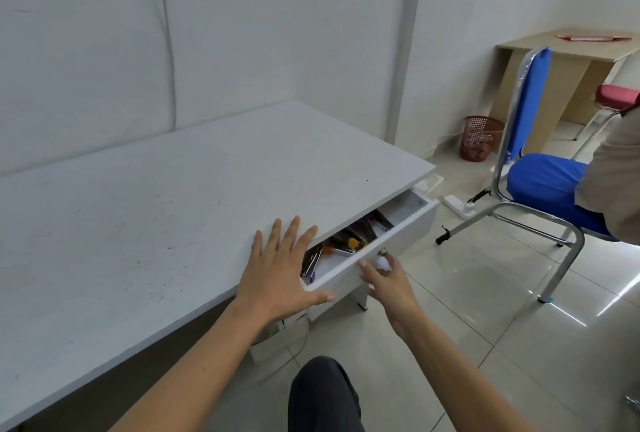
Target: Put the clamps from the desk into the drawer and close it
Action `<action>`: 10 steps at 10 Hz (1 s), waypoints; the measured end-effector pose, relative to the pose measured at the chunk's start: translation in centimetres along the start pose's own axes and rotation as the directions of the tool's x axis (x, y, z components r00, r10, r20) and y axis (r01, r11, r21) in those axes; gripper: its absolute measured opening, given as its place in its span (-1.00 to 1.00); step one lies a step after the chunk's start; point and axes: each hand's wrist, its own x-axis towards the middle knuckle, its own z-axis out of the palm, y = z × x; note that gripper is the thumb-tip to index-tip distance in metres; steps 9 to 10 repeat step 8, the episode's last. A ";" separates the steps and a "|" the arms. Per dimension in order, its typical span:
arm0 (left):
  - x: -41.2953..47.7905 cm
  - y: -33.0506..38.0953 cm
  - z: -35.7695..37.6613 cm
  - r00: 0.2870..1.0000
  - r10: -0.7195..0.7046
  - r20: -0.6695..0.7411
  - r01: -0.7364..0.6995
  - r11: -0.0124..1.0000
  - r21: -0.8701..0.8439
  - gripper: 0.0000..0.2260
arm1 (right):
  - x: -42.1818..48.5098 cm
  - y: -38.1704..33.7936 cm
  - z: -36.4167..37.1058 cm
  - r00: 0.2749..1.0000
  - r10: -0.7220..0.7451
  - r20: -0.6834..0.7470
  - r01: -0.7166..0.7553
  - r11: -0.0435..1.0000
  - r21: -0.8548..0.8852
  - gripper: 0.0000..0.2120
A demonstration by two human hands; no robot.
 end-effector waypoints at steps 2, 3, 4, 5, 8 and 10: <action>0.2 -0.7 -0.1 0.997 0.057 0.042 -0.057 0.998 -0.013 -0.03 | 3.0 -1.7 4.5 0.998 -0.060 0.033 0.064 0.986 -0.155 -0.23; 0.5 -1.0 -0.6 0.995 0.080 0.060 -0.077 0.996 -0.043 -0.05 | 4.7 -2.7 6.3 0.992 -0.075 0.102 0.101 0.958 -0.270 -0.24; 0.3 -1.1 -0.6 0.995 0.083 0.056 -0.080 0.996 -0.042 -0.06 | 6.5 -4.4 7.6 0.969 -0.034 0.244 0.124 0.922 -0.366 -0.61; 0.2 -1.2 -0.4 0.997 0.074 0.037 -0.072 0.997 -0.037 -0.07 | 6.9 -5.2 7.3 0.958 0.001 0.286 0.137 0.875 -0.464 -0.72; 0.4 -1.1 -0.9 0.997 0.063 0.054 -0.052 0.981 -0.187 -0.17 | 3.1 -7.8 4.0 0.837 0.273 0.475 0.129 0.745 -0.654 -0.45; 0.4 -1.1 -0.9 0.997 0.063 0.054 -0.052 0.981 -0.187 -0.17 | 3.1 -7.8 4.0 0.837 0.273 0.475 0.129 0.745 -0.654 -0.45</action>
